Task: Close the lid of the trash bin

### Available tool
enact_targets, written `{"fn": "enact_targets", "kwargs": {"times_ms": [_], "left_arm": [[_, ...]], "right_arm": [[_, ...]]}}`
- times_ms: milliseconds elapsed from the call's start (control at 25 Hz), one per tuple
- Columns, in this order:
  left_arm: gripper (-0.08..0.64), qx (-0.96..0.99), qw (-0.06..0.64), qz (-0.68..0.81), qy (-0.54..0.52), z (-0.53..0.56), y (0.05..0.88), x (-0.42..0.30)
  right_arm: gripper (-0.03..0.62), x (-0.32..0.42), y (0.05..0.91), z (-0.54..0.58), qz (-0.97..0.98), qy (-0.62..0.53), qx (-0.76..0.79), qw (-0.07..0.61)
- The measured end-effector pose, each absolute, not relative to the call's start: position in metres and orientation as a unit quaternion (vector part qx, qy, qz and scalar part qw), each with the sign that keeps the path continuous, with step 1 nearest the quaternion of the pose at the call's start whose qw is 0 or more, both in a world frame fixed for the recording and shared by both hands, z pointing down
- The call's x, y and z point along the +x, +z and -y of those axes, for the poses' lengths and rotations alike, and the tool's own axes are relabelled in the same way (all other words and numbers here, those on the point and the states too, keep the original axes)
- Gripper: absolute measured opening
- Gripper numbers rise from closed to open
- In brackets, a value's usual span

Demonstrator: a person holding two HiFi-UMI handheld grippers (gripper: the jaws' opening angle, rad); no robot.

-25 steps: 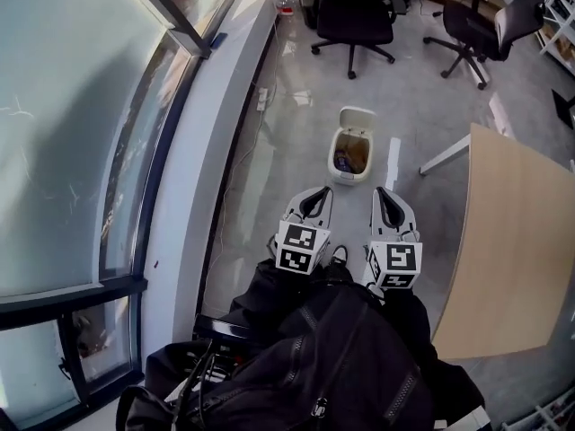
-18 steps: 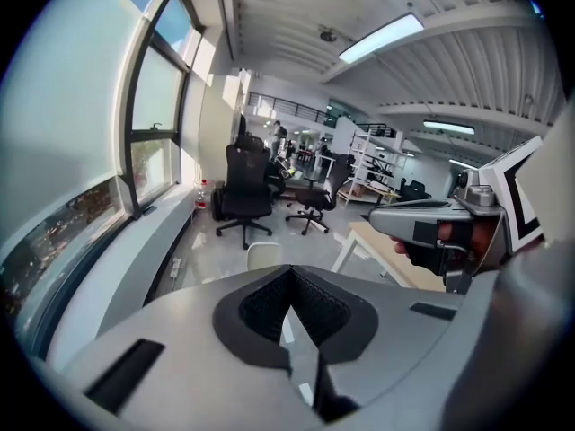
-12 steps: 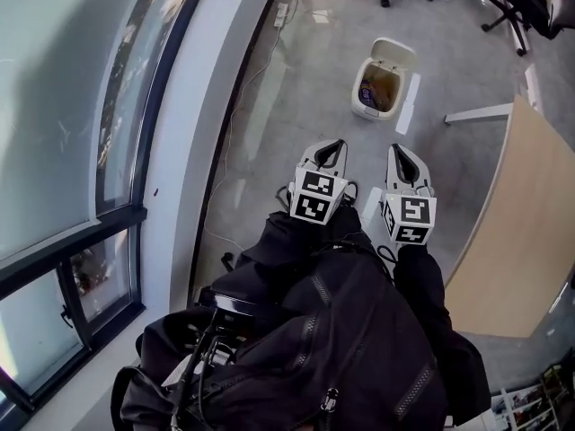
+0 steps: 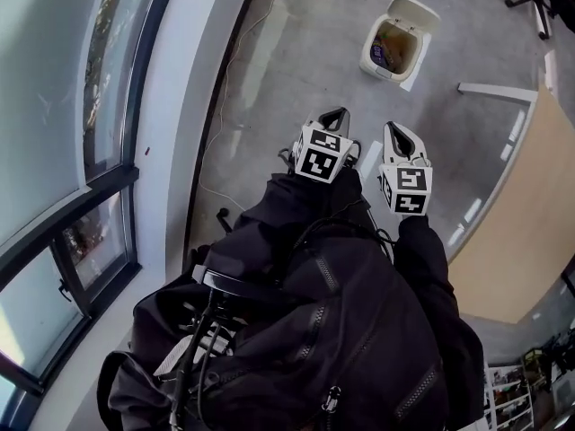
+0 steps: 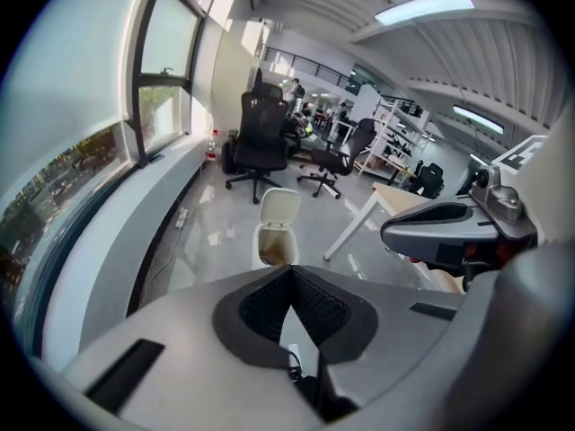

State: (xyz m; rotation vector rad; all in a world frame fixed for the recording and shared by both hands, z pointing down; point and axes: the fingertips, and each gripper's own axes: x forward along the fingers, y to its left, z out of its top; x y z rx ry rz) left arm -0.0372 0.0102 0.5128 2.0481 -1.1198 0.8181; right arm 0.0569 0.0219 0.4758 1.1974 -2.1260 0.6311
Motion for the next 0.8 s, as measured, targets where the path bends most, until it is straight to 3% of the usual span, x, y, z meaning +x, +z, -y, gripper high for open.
{"fn": "enact_targets", "kwargs": {"times_ms": [800], "left_arm": [[0.002, 0.731, 0.387, 0.412, 0.383, -0.042, 0.658, -0.080]], "right_arm": [[0.003, 0.051, 0.634, -0.024, 0.794, 0.271, 0.375, 0.395]]}}
